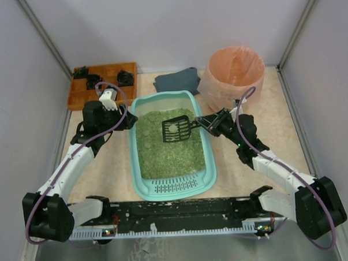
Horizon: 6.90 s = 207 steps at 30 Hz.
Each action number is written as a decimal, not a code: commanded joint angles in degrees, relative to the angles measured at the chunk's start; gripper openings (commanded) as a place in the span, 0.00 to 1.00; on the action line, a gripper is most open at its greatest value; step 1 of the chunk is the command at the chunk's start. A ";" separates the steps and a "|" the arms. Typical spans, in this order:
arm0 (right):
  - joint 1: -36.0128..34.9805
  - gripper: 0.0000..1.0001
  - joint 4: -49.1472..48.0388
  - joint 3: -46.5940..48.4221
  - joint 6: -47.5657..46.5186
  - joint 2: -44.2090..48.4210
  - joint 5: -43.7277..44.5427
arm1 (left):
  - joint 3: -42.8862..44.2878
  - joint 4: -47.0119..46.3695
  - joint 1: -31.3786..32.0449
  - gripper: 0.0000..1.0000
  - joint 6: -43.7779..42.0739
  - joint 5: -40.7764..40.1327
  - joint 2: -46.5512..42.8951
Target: Clean the litter box
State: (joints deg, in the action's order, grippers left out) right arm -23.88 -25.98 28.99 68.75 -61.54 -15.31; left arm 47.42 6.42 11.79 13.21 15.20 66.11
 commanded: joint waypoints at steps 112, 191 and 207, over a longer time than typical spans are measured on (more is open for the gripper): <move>-1.24 0.00 13.28 34.73 -30.04 -9.04 10.18 | 0.65 0.05 -1.51 0.59 1.02 1.64 -0.65; -16.15 0.00 7.16 30.29 -26.32 -29.89 16.86 | 2.50 2.46 -1.60 0.57 0.85 3.13 4.30; -10.56 0.00 -2.36 20.41 -12.92 -23.54 10.83 | 2.50 2.51 -1.57 0.56 0.83 3.18 3.95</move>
State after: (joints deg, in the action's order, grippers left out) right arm -35.22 -21.74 50.02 52.21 -90.32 -3.40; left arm 48.10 9.06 10.55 14.13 17.63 70.63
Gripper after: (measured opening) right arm 0.156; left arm 0.568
